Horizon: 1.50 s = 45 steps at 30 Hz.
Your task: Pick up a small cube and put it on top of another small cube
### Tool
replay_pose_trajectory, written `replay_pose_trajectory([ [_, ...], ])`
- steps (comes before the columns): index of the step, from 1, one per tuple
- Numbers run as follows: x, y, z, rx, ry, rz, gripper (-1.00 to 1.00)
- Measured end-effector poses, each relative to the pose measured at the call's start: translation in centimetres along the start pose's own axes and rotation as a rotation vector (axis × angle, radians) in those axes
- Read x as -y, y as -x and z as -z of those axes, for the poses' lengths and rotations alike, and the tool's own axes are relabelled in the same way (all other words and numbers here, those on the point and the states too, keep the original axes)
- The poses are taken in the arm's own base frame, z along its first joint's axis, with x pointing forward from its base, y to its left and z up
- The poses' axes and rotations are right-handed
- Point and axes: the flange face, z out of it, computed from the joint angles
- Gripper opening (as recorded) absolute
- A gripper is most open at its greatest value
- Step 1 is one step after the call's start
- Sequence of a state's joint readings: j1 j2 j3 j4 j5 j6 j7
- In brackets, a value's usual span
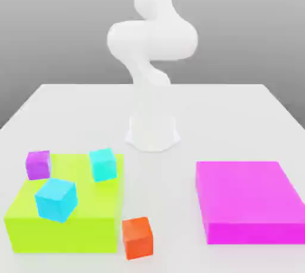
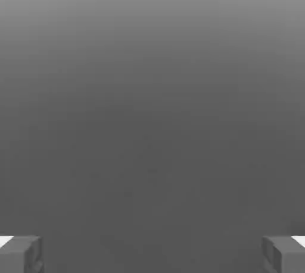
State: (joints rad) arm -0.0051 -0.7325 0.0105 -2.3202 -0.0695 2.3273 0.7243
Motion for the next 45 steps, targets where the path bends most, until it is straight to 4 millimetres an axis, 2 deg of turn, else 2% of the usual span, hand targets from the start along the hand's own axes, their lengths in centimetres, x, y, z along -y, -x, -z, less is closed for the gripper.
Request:
replay_pose_trajectory([
  [4, -0.4, 0.9, -6.7, 0.043, 0.116, 0.218, 0.00],
  [9, -2.2, 2.5, -14.5, 0.140, 0.219, 0.477, 0.00],
  [15, -5.8, 5.3, -23.0, 0.304, 0.276, 0.774, 0.00],
  [21, -10.1, 9.1, -29.9, 0.491, 0.243, 1.054, 0.00],
  [27, -14.3, 13.8, -35.2, 0.665, 0.116, 1.311, 0.00],
  [34, -17.8, 20.0, -38.9, 0.799, -0.145, 1.584, 0.00],
  [43, -20.7, 24.5, -43.9, 0.810, -0.208, 1.632, 0.00],
  [44, -20.9, 24.8, -44.2, 0.811, -0.208, 1.633, -1.00],
  [45, -20.9, 24.8, -44.2, 0.811, -0.208, 1.633, -1.00],
])
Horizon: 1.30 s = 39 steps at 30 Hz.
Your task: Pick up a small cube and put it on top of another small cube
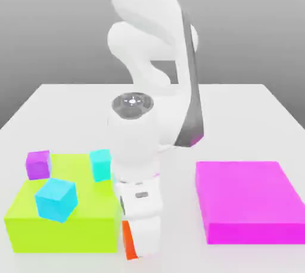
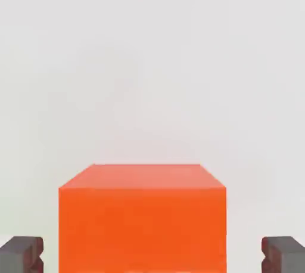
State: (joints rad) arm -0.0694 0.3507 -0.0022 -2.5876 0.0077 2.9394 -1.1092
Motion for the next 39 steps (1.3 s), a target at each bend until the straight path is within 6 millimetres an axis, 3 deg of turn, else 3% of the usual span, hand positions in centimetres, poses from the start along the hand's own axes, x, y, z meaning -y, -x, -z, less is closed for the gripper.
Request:
replay_pose_trajectory([
  [6, 0.0, 0.0, 0.1, 0.000, -0.001, -0.001, -1.00],
  [14, 0.0, 0.0, 6.0, 0.001, -0.001, -0.002, -1.00],
  [17, -2.1, -0.9, 9.0, 0.024, 0.004, -0.115, -1.00],
  [25, -1.6, 4.8, 13.5, 0.158, 0.048, -0.412, -1.00],
  [34, 1.8, 9.9, 19.4, 0.141, 0.075, -0.728, -1.00],
  [39, 4.4, 12.1, 21.2, 0.066, 0.041, -0.866, -1.00],
])
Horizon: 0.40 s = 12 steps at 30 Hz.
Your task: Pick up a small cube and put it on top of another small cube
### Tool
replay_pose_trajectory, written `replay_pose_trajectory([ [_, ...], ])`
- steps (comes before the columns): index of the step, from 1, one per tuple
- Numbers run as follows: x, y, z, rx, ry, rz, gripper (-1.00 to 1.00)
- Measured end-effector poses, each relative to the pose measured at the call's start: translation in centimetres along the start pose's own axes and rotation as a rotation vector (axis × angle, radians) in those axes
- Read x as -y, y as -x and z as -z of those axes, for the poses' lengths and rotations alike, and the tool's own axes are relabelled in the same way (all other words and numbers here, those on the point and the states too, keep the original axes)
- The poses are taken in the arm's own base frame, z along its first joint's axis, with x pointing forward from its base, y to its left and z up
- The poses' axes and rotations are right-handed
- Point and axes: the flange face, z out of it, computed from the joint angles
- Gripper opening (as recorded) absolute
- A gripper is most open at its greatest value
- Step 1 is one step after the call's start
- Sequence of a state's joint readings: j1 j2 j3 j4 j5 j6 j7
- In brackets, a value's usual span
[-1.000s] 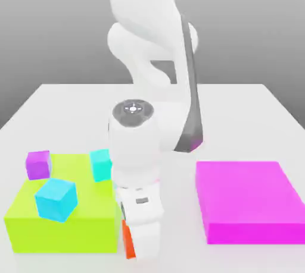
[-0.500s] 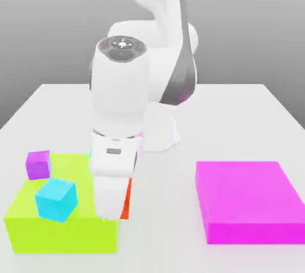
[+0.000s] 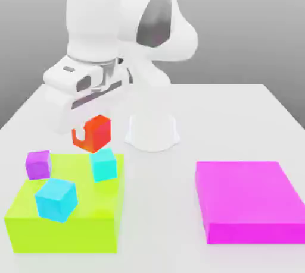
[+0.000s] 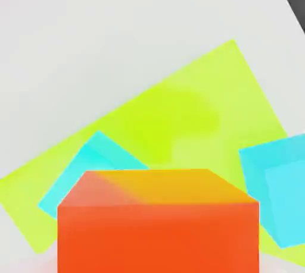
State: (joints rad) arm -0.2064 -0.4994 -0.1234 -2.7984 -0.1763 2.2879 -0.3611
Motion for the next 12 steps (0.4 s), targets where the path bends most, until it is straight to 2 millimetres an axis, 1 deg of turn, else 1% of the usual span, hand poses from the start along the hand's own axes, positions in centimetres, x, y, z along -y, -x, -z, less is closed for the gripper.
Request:
replay_pose_trajectory([
  [2, 0.2, 1.3, 0.5, -0.023, -0.041, -0.050, -1.00],
  [3, 0.3, 1.6, 0.1, -0.030, -0.054, -0.063, -1.00],
  [5, 0.4, 1.6, -1.7, -0.035, -0.064, -0.073, -1.00],
  [8, 0.6, 1.6, -5.0, -0.036, -0.066, -0.077, -1.00],
  [9, 0.7, 1.7, -5.6, -0.036, -0.066, -0.077, 1.00],
  [12, 0.7, 1.7, -5.6, -0.036, -0.066, -0.077, 1.00],
])
